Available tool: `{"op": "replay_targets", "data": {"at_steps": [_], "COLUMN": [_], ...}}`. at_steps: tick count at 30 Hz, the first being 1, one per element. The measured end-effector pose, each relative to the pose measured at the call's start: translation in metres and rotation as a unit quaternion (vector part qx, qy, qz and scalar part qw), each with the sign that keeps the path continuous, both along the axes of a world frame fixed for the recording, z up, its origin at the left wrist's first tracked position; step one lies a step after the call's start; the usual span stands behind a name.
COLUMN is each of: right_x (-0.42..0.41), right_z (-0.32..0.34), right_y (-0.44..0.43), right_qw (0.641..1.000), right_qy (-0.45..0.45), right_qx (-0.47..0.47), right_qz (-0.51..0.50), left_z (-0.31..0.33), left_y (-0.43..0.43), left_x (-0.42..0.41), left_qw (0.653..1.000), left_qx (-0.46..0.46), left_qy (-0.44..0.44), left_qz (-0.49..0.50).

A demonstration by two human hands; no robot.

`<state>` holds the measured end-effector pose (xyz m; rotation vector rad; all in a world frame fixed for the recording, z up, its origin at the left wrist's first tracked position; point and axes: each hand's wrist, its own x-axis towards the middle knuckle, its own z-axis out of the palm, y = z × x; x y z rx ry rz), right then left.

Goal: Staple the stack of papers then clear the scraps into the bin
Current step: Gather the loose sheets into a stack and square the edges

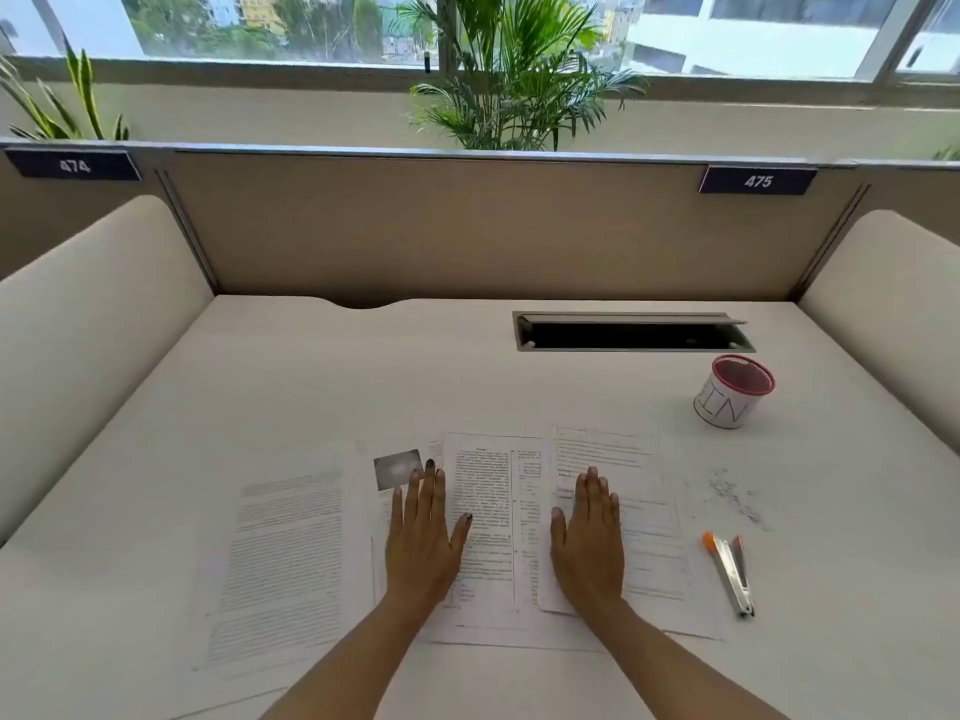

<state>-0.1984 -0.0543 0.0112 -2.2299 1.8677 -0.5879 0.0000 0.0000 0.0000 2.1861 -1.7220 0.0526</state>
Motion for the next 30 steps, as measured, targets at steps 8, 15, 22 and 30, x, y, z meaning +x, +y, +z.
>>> {"op": "replay_targets", "data": {"at_steps": [8, 15, 22, 30], "right_x": [-0.004, -0.013, -0.063, -0.083], "right_z": [-0.010, 0.005, 0.017, 0.044], "right_y": [0.026, 0.024, 0.020, 0.012], "right_qw": [0.997, 0.988, 0.960, 0.934], "right_qy": [0.017, -0.121, -0.011, 0.045], "right_qx": [0.063, 0.048, 0.146, 0.244], "right_qz": [-0.029, -0.083, -0.237, -0.256], "left_z": [-0.008, -0.015, -0.017, -0.016], "left_y": [0.016, 0.026, 0.030, 0.031], "left_x": [-0.006, -0.005, -0.006, -0.007], "left_qw": [0.996, 0.997, 0.998, 0.997], "left_qx": [0.079, 0.075, 0.064, 0.070], "left_qy": [0.038, 0.027, 0.022, 0.026], "left_qz": [0.019, 0.012, 0.011, 0.007]}}
